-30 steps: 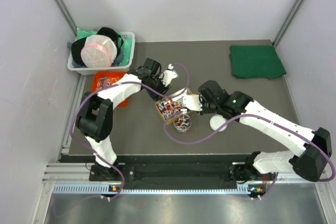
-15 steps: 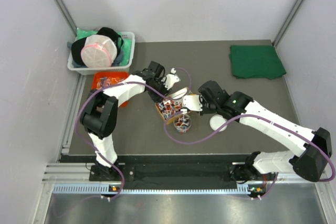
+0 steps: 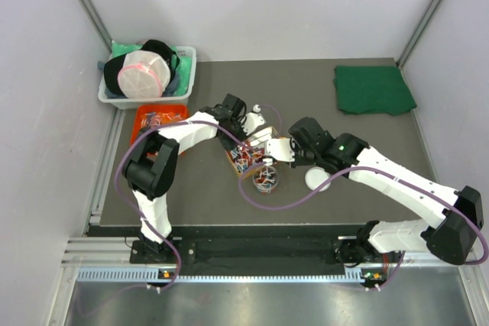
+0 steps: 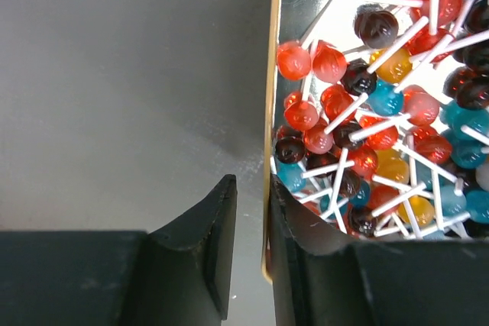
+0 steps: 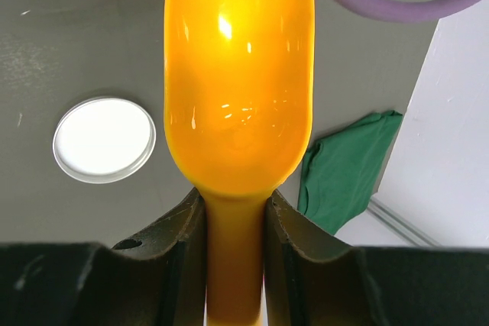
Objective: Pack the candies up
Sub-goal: Pick up the storage box at the center of the board, then scoop the fake candies from the storage box.
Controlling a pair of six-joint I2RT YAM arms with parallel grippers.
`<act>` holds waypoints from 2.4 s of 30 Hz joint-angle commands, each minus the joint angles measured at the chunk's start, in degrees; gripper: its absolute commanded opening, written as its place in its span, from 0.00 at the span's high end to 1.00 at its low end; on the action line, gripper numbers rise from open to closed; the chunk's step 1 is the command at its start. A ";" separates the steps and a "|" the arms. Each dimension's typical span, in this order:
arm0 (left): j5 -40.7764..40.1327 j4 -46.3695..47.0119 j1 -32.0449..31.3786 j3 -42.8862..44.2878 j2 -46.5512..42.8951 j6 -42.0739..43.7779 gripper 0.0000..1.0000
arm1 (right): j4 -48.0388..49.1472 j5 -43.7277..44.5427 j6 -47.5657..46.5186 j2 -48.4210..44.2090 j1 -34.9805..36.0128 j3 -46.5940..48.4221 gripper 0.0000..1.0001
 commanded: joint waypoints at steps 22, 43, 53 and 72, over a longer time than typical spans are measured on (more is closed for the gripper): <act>-0.26 -1.13 -2.02 4.82 6.14 3.64 1.00 | -3.31 -0.24 -6.54 3.93 -0.31 5.90 1.00; -9.06 2.57 -3.51 13.00 5.35 9.09 1.00 | 4.95 11.45 -17.88 16.51 -1.27 10.47 1.00; -7.30 2.39 -4.48 13.79 5.26 9.62 1.00 | 10.67 15.23 -21.04 22.13 -3.47 11.88 1.00; -5.80 1.43 -5.36 15.02 4.91 8.56 1.00 | 16.39 19.90 -30.54 30.13 -2.95 12.93 1.00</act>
